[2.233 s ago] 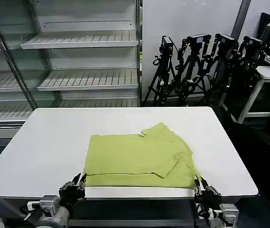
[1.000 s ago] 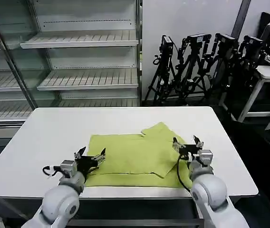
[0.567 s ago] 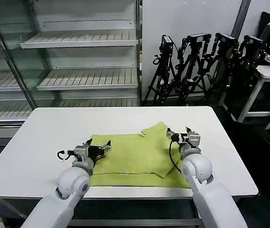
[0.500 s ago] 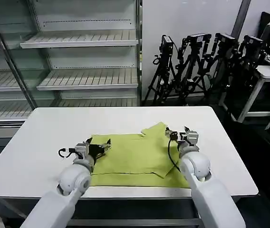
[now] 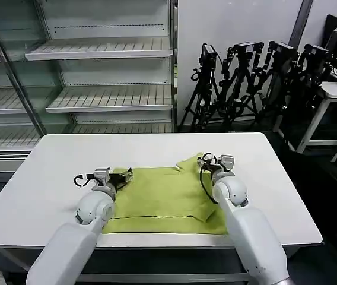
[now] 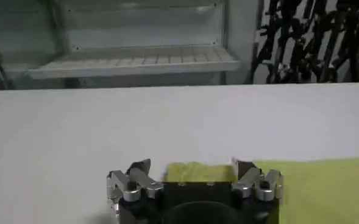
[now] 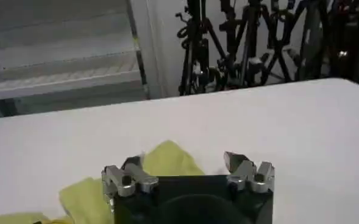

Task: Fold and organize the clothes.

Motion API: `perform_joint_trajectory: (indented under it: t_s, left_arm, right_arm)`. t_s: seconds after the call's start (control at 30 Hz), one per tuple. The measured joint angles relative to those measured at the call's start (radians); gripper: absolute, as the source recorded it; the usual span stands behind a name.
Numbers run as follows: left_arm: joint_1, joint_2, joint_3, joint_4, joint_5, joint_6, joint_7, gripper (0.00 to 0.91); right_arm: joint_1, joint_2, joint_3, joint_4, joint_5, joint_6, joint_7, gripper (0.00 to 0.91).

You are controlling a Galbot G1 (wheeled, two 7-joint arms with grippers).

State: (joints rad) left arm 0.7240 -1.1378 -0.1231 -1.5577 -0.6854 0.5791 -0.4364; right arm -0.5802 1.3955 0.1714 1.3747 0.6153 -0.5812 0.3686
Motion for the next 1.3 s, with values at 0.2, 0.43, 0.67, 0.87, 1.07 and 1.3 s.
perform_joint_trajectory:
  t_s: [0.2, 0.43, 0.67, 0.87, 1.07, 1.3]
  left_arm:
    - [-0.009, -0.001, 0.004, 0.020, -0.013, -0.001, 0.002, 0.071]
    - [-0.013, 0.000, 0.012, 0.030, -0.023, -0.002, 0.003, 0.030]
    - [0.000, 0.011, 0.005, 0.020, -0.037, -0.003, 0.009, 0.030]
    - [0.016, 0.012, -0.004, 0.005, -0.038, -0.003, 0.022, 0.030]
    - [0.035, 0.016, -0.019, -0.019, -0.042, -0.003, 0.033, 0.030]
    - [0.056, 0.031, -0.042, -0.064, -0.050, -0.003, 0.043, 0.030]
  right_arm:
    - [0.039, 0.019, -0.012, -0.069, 0.018, 0.002, -0.014, 0.040]
    - [0.079, 0.028, -0.021, -0.134, 0.044, 0.003, -0.016, 0.000]
    - [0.090, 0.027, -0.031, -0.157, 0.064, 0.004, -0.017, 0.000]
    - [0.086, 0.034, -0.027, -0.161, 0.068, 0.005, -0.017, 0.000]
    - [0.073, 0.031, -0.033, -0.138, 0.068, 0.019, -0.016, 0.000]
    - [0.050, 0.013, -0.053, -0.078, 0.041, 0.066, -0.019, 0.000]
